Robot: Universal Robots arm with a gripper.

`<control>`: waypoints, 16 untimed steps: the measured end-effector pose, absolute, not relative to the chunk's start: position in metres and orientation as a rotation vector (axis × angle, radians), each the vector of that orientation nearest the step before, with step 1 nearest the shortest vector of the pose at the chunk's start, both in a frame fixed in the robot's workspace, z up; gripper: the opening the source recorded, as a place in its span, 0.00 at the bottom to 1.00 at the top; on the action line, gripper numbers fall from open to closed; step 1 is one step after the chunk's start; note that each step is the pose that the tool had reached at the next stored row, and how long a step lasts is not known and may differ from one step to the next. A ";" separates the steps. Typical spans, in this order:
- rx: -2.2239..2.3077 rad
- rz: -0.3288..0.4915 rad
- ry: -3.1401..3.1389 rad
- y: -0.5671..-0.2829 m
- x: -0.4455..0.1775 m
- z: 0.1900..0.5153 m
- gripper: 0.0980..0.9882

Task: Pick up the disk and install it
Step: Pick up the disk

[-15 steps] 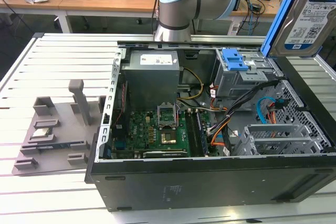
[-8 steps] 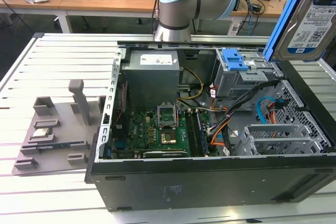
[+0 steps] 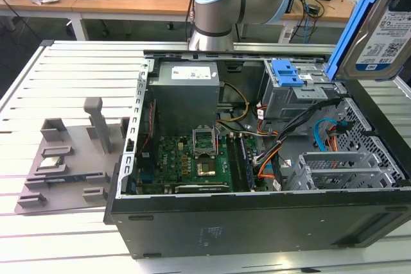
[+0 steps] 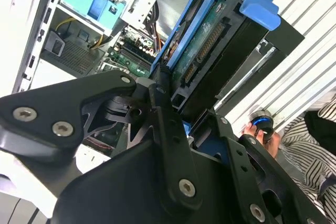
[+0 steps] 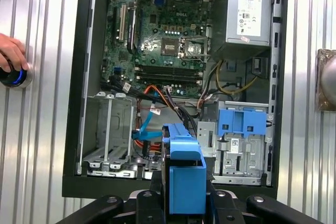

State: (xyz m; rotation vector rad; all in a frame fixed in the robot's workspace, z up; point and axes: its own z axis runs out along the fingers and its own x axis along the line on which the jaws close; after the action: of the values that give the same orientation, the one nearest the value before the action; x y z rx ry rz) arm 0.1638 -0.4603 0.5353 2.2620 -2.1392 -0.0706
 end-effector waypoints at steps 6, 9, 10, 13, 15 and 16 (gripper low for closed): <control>2.262 -0.071 -2.139 -0.470 0.164 0.535 0.30; 2.262 -0.071 -2.139 -0.473 0.164 0.535 0.30; 2.262 -0.070 -2.139 -0.475 0.164 0.535 0.30; 2.262 -0.070 -2.139 -0.480 0.164 0.535 0.30; 2.262 -0.071 -2.139 -0.483 0.163 0.535 0.30; 2.262 -0.070 -2.139 -0.485 0.163 0.535 0.30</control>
State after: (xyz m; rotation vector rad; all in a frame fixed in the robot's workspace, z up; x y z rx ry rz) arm 0.1635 -0.4851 0.5346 2.2619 -2.1391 -0.0705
